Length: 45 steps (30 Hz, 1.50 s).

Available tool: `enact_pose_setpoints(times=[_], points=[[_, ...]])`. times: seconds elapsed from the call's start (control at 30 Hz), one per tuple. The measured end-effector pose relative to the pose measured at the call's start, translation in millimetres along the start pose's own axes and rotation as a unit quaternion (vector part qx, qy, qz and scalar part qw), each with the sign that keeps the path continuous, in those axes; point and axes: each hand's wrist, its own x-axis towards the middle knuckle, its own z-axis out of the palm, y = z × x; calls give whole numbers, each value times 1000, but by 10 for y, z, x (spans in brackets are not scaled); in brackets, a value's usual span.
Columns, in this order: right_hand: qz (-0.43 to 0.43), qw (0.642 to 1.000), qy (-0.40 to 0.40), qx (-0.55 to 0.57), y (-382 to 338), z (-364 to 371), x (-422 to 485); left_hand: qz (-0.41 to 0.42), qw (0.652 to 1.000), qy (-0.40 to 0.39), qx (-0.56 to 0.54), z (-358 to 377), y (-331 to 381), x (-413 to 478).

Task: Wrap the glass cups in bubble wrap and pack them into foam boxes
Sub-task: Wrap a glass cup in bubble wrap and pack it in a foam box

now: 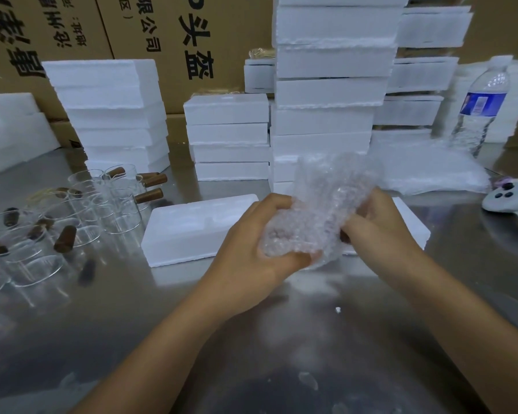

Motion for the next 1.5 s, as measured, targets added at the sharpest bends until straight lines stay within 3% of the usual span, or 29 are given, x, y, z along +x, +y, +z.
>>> enact_pose_setpoints(times=[0.1,0.23,0.37,0.5,0.63,0.77,0.9,1.03,1.23,1.5], points=[[-29,998,-2,58,-10,-5,-13,-21,999,19,-37,-15,-16,19],[-45,998,0,-33,5,42,-48,-26,998,34,-44,-36,-29,34],[19,996,71,-48,48,46,-5,-4,998,27,63,-14,-10,-1],[52,995,88,-18,52,12,26,59,995,-9,77,13,12,-31],[29,995,68,-69,26,30,10,106,987,-7,124,32,-14,-35],[9,994,14,-110,15,23,-11,96,985,32,137,41,-34,-17],[-9,997,45,-58,-26,64,-35,76,985,80,135,3,-59,14],[-55,993,31,-99,-40,155,-90,91,980,94,153,-8,-85,29],[-210,945,34,-250,48,218,-134,71,992,88,50,20,18,24],[-239,904,-83,-344,35,190,-71,122,986,69,89,38,1,1]])
